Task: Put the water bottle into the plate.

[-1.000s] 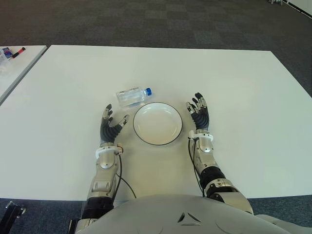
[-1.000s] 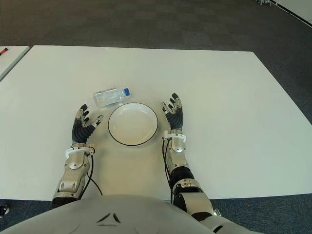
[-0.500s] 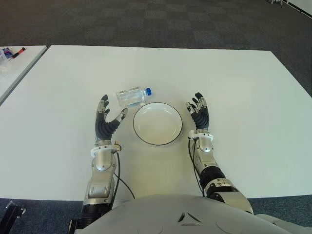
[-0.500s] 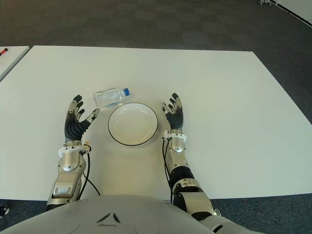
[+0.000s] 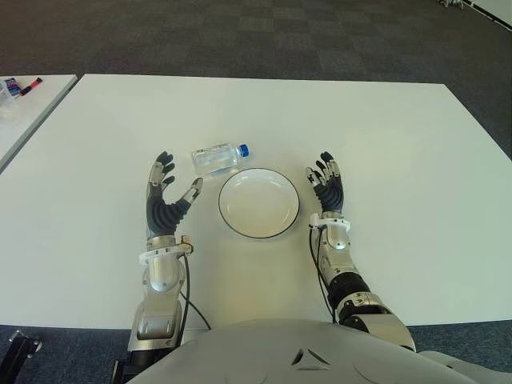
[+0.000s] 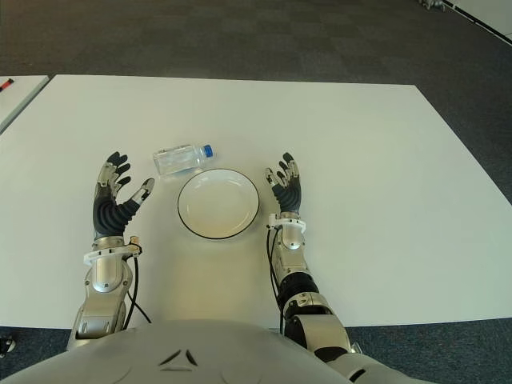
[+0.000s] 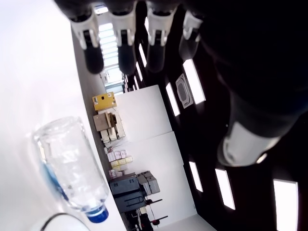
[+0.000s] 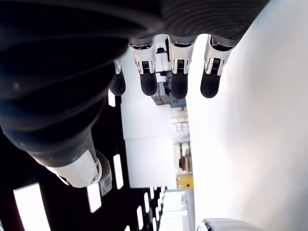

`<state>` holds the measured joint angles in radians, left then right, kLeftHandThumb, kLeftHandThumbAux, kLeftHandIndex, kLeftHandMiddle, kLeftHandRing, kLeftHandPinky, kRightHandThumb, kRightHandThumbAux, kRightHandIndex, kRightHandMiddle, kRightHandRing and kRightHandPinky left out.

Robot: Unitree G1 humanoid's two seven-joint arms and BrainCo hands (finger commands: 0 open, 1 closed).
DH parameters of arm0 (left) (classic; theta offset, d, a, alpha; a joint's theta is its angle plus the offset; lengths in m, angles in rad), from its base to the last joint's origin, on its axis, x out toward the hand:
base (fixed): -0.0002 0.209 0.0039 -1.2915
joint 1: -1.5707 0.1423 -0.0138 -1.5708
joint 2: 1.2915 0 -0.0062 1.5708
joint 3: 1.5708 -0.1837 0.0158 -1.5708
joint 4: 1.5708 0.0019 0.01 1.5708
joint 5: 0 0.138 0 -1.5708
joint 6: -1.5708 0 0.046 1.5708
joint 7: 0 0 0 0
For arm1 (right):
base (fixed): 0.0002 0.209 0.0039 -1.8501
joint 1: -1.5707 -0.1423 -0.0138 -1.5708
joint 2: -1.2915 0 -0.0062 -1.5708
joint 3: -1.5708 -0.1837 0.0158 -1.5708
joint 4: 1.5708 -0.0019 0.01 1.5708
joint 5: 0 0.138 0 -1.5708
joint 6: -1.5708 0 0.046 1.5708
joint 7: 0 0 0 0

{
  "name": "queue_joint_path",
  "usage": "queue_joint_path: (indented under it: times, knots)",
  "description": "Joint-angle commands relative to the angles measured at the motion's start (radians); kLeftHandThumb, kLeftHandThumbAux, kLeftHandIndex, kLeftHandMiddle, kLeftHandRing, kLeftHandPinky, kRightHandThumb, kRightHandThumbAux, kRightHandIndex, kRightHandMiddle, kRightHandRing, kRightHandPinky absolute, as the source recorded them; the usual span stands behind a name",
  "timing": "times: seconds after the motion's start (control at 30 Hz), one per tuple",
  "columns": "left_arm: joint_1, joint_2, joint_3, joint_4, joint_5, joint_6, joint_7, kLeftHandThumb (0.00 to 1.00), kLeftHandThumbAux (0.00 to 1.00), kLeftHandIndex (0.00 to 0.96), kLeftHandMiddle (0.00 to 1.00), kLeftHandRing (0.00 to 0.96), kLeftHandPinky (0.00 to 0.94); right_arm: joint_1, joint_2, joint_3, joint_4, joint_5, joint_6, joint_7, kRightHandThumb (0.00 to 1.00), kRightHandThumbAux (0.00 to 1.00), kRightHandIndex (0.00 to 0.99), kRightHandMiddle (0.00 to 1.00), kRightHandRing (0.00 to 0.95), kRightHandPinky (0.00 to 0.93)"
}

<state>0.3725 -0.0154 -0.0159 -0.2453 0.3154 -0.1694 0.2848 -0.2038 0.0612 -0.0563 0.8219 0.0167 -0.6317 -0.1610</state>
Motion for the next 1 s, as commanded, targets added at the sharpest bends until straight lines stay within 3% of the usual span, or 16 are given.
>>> queue_joint_path:
  times: [0.03, 0.27, 0.5, 0.63, 0.9, 0.93, 1.0]
  knots:
    - [0.000, -0.011, -0.002, -0.002, 0.044, -0.017, 0.041, 0.255, 0.639, 0.098, 0.194, 0.224, 0.259, 0.045, 0.031, -0.008, 0.054, 0.009, 0.057, 0.003, 0.050, 0.720, 0.090, 0.096, 0.094, 0.135]
    - [0.000, -0.014, -0.001, 0.006, 0.122, -0.050, 0.116, 0.272, 0.634, 0.122, 0.417, 0.480, 0.473, 0.047, 0.030, -0.010, 0.052, 0.010, 0.058, 0.003, 0.055, 0.722, 0.093, 0.097, 0.094, 0.137]
    - [0.118, -0.031, -0.044, -0.232, 0.251, -0.055, 0.119, 0.325, 0.682, 0.134, 0.547, 0.576, 0.535, 0.049, 0.028, -0.010, 0.048, 0.012, 0.060, 0.009, 0.056, 0.720, 0.087, 0.091, 0.090, 0.131]
    - [0.101, -0.023, -0.045, -0.245, 0.308, -0.069, 0.138, 0.340, 0.702, 0.123, 0.474, 0.509, 0.457, 0.046, 0.027, -0.009, 0.051, 0.008, 0.067, 0.008, 0.052, 0.718, 0.085, 0.089, 0.087, 0.129]
    - [0.024, 0.024, -0.010, -0.189, 0.366, -0.051, 0.130, 0.325, 0.716, 0.086, 0.416, 0.464, 0.426, 0.039, 0.027, -0.011, 0.059, 0.006, 0.074, 0.007, 0.042, 0.718, 0.084, 0.089, 0.087, 0.130]
    - [0.020, 0.034, -0.007, -0.186, 0.373, -0.047, 0.120, 0.308, 0.710, 0.071, 0.340, 0.363, 0.334, 0.039, 0.027, -0.011, 0.060, 0.007, 0.074, 0.007, 0.042, 0.718, 0.084, 0.089, 0.088, 0.131]
    - [0.019, 0.058, -0.006, -0.190, 0.380, -0.030, 0.086, 0.285, 0.699, 0.050, 0.252, 0.249, 0.224, 0.038, 0.028, -0.011, 0.060, 0.008, 0.072, 0.008, 0.043, 0.718, 0.084, 0.089, 0.088, 0.132]
